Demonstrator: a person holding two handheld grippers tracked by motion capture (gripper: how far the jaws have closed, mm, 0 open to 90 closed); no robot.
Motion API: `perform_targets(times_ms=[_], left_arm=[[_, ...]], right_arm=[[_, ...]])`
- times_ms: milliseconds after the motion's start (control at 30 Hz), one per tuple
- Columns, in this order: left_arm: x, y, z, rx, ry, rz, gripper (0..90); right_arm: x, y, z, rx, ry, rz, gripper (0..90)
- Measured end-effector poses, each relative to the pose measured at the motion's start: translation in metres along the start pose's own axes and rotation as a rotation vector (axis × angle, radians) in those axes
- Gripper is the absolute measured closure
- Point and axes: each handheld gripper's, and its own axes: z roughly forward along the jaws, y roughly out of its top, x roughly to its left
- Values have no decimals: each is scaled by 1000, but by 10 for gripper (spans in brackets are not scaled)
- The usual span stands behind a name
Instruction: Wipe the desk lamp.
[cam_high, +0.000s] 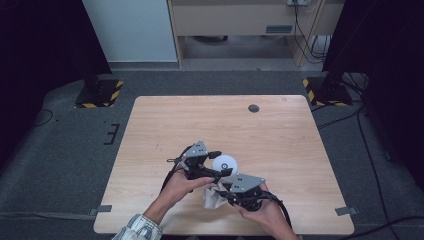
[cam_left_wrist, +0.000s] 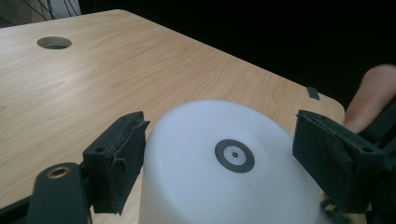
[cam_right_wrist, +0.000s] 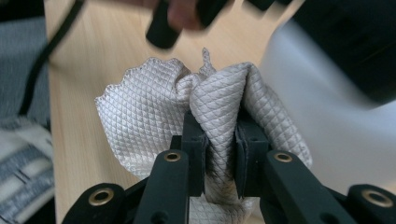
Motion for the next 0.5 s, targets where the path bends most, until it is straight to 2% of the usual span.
perform_targets(times_ms=[33, 67, 100, 233, 333, 500], left_arm=[[0, 0, 0, 0, 0, 0, 170], [0, 0, 0, 0, 0, 0, 170], [0, 0, 0, 0, 0, 0, 170], [0, 0, 0, 0, 0, 2, 170], [0, 0, 0, -1, -2, 1, 170], [0, -1, 0, -3, -5, 0, 170]], right_arm=[[0, 0, 0, 0, 0, 0, 773], [0, -5, 9, 39, 13, 3, 773], [0, -5, 9, 39, 13, 3, 773], [-2, -15, 19, 124, 29, 9, 775], [-6, -20, 18, 152, 46, 32, 776], [-10, -23, 12, 166, 46, 38, 777]])
